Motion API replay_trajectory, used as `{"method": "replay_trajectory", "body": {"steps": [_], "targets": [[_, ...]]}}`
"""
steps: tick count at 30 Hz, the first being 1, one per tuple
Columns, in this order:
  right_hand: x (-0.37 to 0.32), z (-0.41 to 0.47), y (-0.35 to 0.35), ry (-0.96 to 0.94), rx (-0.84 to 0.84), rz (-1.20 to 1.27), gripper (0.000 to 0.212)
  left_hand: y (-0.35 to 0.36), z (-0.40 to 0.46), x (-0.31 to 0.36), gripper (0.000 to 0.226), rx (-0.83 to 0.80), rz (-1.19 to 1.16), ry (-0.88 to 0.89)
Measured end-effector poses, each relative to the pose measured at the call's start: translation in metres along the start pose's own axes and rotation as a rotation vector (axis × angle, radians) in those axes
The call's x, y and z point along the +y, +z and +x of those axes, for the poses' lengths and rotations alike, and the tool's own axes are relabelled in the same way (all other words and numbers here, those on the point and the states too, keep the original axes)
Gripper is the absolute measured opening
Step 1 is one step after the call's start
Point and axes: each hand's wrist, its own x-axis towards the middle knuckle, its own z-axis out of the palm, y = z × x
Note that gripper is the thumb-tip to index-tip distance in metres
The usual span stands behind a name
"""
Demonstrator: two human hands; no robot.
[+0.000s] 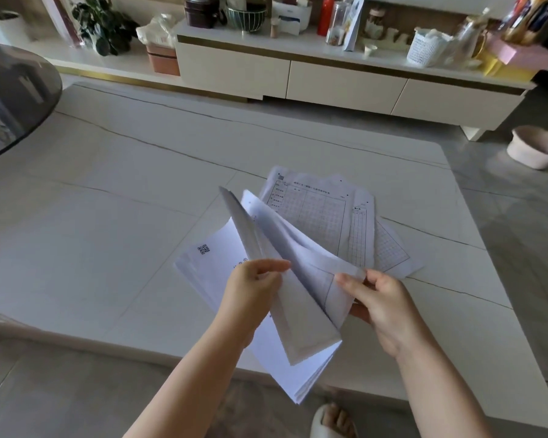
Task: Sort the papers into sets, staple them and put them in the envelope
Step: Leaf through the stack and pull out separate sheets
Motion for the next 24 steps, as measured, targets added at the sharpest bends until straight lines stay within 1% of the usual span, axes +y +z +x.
{"method": "replay_trajectory", "body": {"steps": [1,3,4,5,6,7,8,9,11,13,14,15,16,17,19,20,22,24], "targets": [[0.001,0.000,0.002,-0.006,-0.030,0.016,0.023,0.001,0.000,-0.001,0.040,0.007,-0.004,-0.008],[0.002,-0.001,0.006,-0.005,-0.090,0.014,0.055,0.001,-0.001,-0.001,0.019,0.008,-0.025,0.015],[0.002,-0.001,0.007,0.005,-0.115,0.007,0.070,0.000,-0.003,0.000,0.032,0.006,-0.010,0.030],[0.002,-0.002,0.007,0.007,-0.144,0.006,0.082,-0.001,-0.003,-0.001,0.053,0.001,0.004,0.033],[0.001,-0.003,0.008,0.005,-0.170,0.011,0.089,-0.003,-0.003,-0.002,0.071,0.014,0.011,0.036],[0.002,-0.004,0.008,-0.006,-0.203,0.016,0.094,-0.004,-0.001,-0.004,0.078,0.034,0.016,0.039],[0.003,-0.005,0.008,-0.018,-0.228,0.014,0.096,-0.004,-0.001,-0.003,0.073,0.038,0.022,0.044],[0.003,-0.005,0.007,-0.027,-0.245,0.018,0.092,-0.004,-0.001,-0.003,0.061,0.038,0.026,0.039],[0.003,-0.005,0.005,-0.029,-0.239,0.038,0.067,-0.003,-0.001,-0.002,0.036,0.029,0.025,0.019],[0.002,-0.003,0.002,0.018,-0.175,0.100,0.039,-0.003,0.002,-0.003,0.032,0.019,0.004,-0.004],[0.002,-0.001,-0.001,0.037,-0.132,0.115,0.029,-0.004,0.003,-0.004,0.032,0.015,-0.003,-0.018],[0.003,0.002,-0.004,0.037,-0.091,0.088,0.020,-0.004,0.005,-0.006,0.029,0.013,-0.005,-0.025],[0.005,0.004,-0.007,0.015,-0.052,-0.006,0.013,-0.004,0.005,-0.006,0.026,0.016,-0.006,-0.022],[0.007,0.006,-0.011,-0.030,-0.019,-0.158,0.009,-0.004,0.005,-0.006,0.026,0.021,-0.009,-0.022],[0.013,0.008,-0.016,-0.102,0.040,-0.469,0.014,-0.005,0.006,-0.007,0.029,0.038,-0.022,-0.018],[0.016,0.010,-0.019,-0.122,0.074,-0.566,0.016,-0.005,0.006,-0.006,0.027,0.043,-0.028,-0.012],[0.018,0.013,-0.024,-0.140,0.177,-0.614,0.019,-0.006,0.005,-0.004,0.022,0.054,-0.035,-0.003],[0.020,0.020,-0.029,-0.136,0.282,-0.561,0.015,-0.009,0.006,-0.003,0.020,0.064,-0.055,0.007]]}}
